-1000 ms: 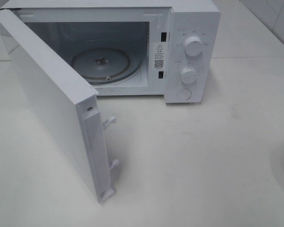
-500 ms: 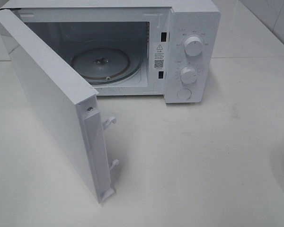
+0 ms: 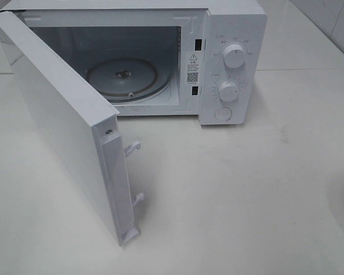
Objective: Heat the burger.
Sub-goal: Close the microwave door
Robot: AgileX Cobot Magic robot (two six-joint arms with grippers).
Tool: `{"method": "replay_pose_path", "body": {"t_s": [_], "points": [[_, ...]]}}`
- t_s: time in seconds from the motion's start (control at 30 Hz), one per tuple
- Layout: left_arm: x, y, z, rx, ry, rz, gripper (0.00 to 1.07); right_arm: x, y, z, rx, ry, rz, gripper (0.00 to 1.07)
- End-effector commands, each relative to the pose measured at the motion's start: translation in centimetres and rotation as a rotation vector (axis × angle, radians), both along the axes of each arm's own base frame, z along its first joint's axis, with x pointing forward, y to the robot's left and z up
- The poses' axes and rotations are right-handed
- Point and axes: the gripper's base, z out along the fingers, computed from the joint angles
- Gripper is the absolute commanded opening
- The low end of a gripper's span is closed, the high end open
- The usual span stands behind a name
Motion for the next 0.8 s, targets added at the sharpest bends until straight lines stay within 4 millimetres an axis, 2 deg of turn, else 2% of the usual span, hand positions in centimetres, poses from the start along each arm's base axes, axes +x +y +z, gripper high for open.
{"method": "replay_pose_path", "body": {"t_s": [0.03, 0.8], "points": [[-0.05, -0.05, -0.03, -0.005, -0.011, -0.002, 0.98, -0.44, -0.02, 0.1, -0.003, -0.04, -0.004, 0.76], [-0.05, -0.05, -0.03, -0.005, -0.011, -0.002, 0.98, -0.44, -0.02, 0.1, -0.003, -0.04, -0.004, 0.76]]}}
